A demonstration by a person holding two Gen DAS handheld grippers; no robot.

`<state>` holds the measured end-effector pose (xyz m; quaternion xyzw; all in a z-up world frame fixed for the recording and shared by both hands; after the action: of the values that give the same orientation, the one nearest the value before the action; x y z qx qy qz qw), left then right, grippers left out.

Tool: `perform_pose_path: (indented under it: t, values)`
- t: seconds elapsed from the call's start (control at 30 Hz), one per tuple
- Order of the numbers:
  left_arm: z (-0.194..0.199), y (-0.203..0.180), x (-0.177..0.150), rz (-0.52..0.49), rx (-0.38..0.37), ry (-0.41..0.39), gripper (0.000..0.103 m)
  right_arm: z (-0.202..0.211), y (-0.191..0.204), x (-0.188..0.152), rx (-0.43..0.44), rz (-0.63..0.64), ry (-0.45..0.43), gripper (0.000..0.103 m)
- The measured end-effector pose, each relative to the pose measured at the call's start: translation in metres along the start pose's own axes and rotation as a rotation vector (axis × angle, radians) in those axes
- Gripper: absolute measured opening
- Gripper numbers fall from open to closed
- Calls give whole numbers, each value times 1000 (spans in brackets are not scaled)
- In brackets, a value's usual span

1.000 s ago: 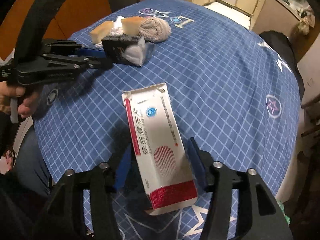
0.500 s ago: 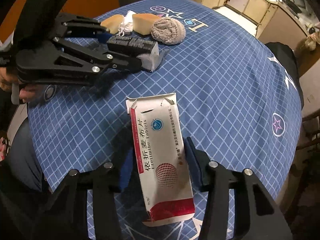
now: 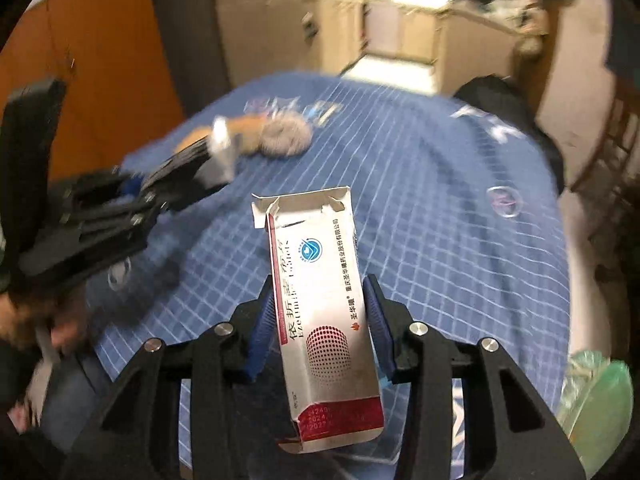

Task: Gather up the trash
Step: 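Lift the black box and white medicine box and carry them toward the green bin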

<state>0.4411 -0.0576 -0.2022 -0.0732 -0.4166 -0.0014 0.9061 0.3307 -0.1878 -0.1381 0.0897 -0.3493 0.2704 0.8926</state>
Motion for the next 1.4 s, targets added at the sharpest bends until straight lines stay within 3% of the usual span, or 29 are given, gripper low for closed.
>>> perform_pose_path:
  t: [0.23,0.43,0.67,0.93,1.4]
  values:
    - [63,-16,8,62,27,-159,25,55,-1,0,-93,-158,-217,42]
    - [92,-44,20,50,9,-197,25,94,-18,1,-185,-196,-299,42]
    - [112,-87,29,14,-50,-208,25,131,-43,-11,-268,-211,-323,42]
    - [125,-165,39,-60,-157,-215,25,167,-89,-39,-356,-280,-333,42]
    - [112,-307,25,-189,-341,-137,25,219,-170,-97,-518,-391,-295,42]
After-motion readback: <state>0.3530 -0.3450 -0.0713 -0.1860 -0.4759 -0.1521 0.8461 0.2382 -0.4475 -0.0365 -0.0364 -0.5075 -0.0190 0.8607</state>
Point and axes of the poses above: each gripper's, at about its wrist camera, not at the fingertips, and z roughly against the way its jaws point, y to its left, x to its top, the point moved 5 cm from there along -z, roughly the way its jaws point, and after that the axes turned 7 degrees about z, right-handed, at the moved point
